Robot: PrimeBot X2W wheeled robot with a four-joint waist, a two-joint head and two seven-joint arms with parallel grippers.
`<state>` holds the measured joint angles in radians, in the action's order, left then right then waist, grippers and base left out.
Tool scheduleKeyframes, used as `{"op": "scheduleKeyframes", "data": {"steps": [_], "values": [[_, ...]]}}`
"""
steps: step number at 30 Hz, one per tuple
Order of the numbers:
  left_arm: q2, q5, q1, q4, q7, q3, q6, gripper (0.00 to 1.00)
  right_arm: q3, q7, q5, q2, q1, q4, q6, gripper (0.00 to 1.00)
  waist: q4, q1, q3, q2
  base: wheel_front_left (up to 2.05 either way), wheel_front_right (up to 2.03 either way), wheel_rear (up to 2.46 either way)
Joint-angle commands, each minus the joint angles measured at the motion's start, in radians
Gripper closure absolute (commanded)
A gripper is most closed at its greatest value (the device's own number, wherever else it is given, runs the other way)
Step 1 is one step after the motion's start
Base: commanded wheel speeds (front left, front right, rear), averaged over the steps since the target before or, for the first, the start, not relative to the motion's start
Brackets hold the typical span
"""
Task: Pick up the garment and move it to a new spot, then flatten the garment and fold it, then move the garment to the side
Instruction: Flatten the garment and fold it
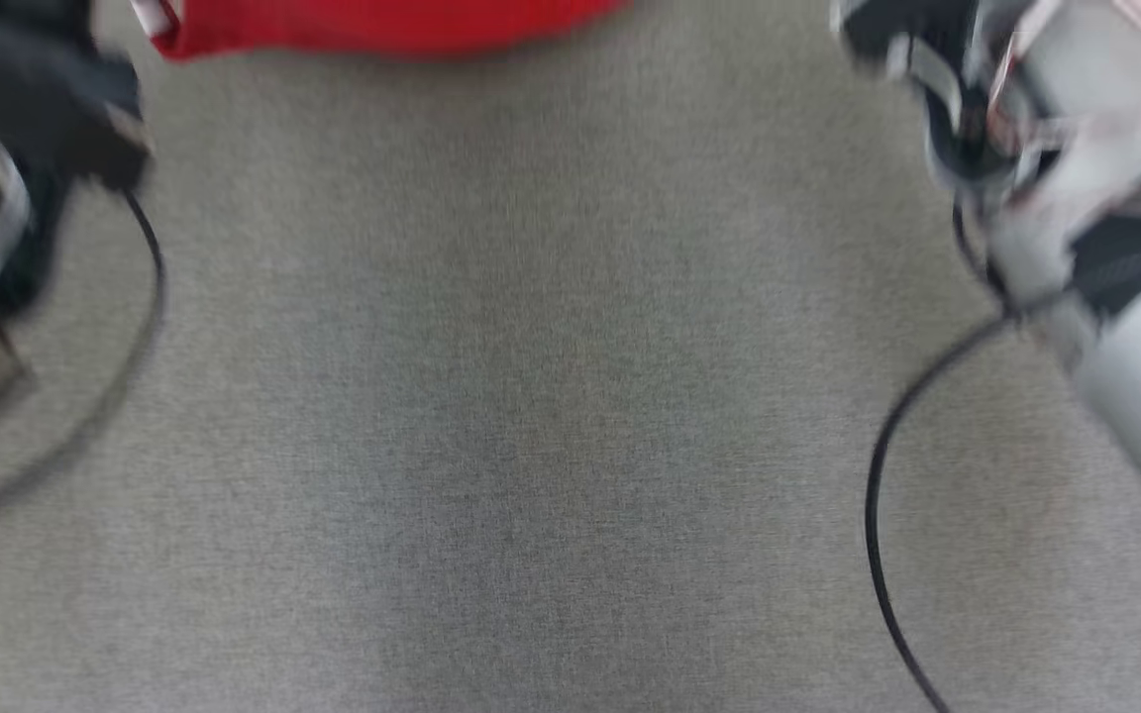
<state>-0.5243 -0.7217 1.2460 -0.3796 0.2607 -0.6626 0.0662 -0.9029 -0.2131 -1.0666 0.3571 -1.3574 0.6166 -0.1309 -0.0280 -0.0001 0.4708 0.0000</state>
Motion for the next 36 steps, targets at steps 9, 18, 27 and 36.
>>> {"op": "scheduleKeyframes", "data": {"steps": [9, 18, 27, 36], "values": [[-0.016, -0.011, -0.441, 0.314, 0.006, 0.087, -0.135, 1.0, -0.006, -0.037, -0.035, 0.134, 0.387, -0.24, 0.001, 1.0, -0.007, 0.0001, -0.15, 0.0, 0.0, 0.0, 0.0], [0.07, 0.073, -0.814, 0.475, 0.005, 0.169, -0.204, 1.0, 0.054, -0.026, -0.051, 0.235, 0.725, -0.424, 0.001, 1.0, 0.009, 0.0001, -0.213, 0.0, 0.0, 0.0, 0.0], [0.153, 0.163, -1.059, 0.439, 0.005, 0.216, -0.17, 1.0, 0.127, 0.068, -0.037, 0.3, 1.016, -0.566, 0.001, 1.0, 0.022, 0.0001, -0.277, 0.0, 0.0, 0.0, 0.0], [0.182, 0.254, -1.24, 0.388, 0.005, 0.252, -0.155, 1.0, 0.215, 0.222, -0.033, 0.311, 1.258, -0.654, 0.001, 1.0, 0.05, 0.0001, -0.339, 0.0, 0.0, 0.0, 0.0]]}}
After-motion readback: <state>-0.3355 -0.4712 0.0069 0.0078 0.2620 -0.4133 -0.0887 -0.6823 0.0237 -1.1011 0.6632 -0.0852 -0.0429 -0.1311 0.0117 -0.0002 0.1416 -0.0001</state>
